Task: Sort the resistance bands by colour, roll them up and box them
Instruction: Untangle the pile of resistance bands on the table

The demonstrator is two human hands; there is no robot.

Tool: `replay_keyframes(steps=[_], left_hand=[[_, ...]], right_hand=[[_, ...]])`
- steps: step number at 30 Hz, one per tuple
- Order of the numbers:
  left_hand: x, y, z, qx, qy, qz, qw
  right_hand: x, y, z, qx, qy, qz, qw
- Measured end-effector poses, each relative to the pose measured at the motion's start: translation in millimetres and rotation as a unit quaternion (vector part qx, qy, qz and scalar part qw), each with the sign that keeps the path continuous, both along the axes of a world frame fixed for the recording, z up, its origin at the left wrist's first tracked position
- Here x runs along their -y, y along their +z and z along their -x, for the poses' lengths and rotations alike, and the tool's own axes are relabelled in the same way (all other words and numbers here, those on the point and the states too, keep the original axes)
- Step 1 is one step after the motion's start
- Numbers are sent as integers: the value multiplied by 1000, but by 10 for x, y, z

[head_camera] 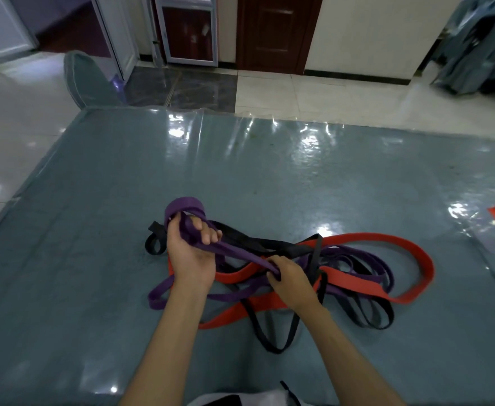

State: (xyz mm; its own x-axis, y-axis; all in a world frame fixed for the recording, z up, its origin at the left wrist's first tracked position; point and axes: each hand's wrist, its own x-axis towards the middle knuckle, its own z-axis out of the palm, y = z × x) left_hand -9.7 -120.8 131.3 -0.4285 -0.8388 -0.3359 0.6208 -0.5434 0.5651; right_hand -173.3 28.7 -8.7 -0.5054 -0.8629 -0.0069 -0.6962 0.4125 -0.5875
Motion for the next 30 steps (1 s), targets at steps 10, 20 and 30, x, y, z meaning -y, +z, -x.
replay_keyframes(steps=[10,20,30], left_hand=[[360,584,-369,-57,106,42,992],[635,808,-792,-107,175,128,970],[783,212,-568,158,89,79,980]], right_hand=[[-269,-8,194,-88,-74,-30,993],[-653,-149,397,-105,-164,-110,975],[-666,-311,415,-112,-134,-190,966]])
